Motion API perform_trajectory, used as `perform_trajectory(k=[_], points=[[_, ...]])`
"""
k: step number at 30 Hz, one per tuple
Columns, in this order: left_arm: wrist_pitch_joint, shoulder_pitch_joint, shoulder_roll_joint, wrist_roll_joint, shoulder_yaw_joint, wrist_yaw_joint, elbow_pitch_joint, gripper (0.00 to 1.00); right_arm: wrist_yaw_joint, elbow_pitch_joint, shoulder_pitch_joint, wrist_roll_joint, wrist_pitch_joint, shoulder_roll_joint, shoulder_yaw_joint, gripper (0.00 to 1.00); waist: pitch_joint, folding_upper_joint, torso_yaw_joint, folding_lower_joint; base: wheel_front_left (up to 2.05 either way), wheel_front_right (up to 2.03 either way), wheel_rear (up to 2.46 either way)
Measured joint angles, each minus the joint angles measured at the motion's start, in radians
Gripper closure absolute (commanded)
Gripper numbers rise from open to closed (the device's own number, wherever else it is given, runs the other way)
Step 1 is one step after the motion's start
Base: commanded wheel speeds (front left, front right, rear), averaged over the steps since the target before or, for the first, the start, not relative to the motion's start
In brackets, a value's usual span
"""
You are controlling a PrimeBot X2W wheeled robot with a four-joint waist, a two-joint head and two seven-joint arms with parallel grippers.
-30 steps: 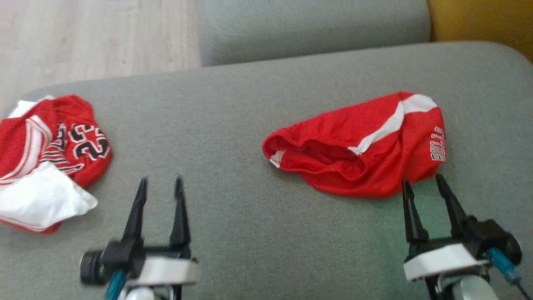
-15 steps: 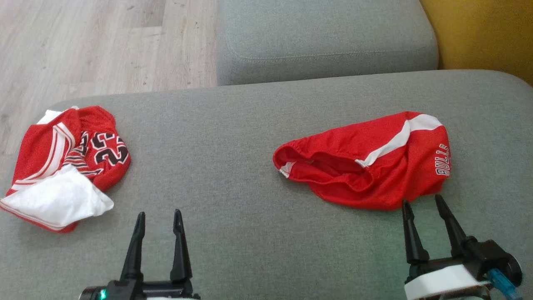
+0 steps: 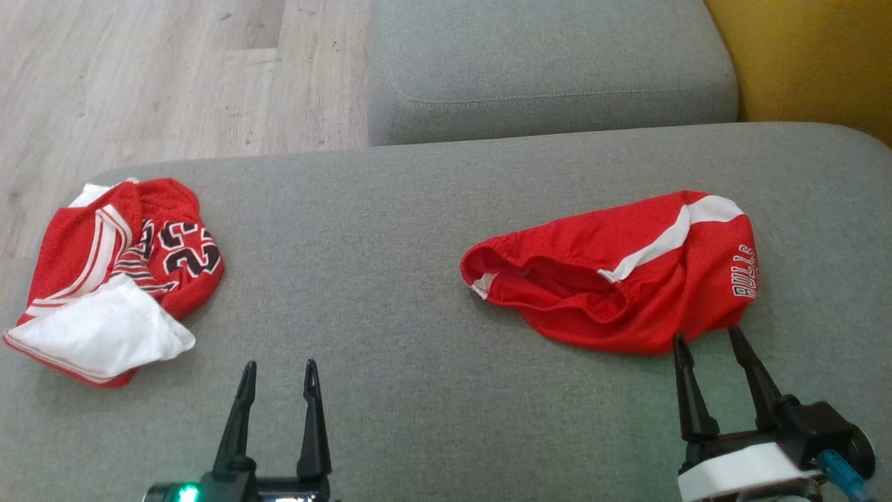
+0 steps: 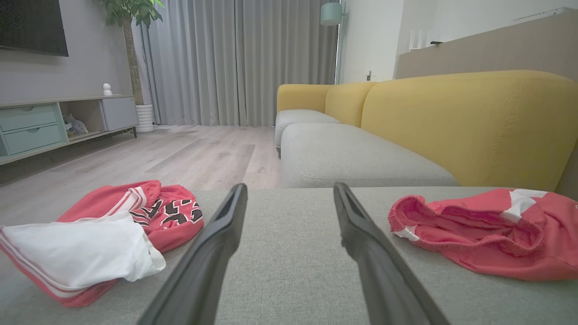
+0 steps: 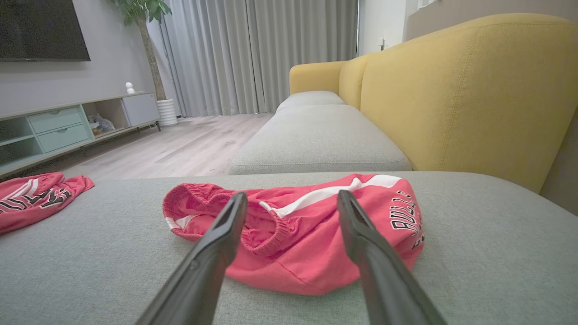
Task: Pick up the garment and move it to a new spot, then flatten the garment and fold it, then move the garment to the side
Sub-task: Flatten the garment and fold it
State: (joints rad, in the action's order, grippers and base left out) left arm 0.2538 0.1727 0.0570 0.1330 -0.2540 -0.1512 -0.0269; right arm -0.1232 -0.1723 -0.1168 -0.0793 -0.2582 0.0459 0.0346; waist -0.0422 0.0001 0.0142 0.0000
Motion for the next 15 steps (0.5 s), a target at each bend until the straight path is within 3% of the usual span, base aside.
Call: perform_trajectory(k=[15], points=[[0.000, 0.000, 0.000, -0.011, -0.001, 0.002, -0.036, 0.00, 0.000, 0.000, 0.000, 0.000, 0.000, 0.000, 0.001, 0.00, -0.003, 0.0000, -0.003, 0.0000, 0.00, 0.00, 0.00]])
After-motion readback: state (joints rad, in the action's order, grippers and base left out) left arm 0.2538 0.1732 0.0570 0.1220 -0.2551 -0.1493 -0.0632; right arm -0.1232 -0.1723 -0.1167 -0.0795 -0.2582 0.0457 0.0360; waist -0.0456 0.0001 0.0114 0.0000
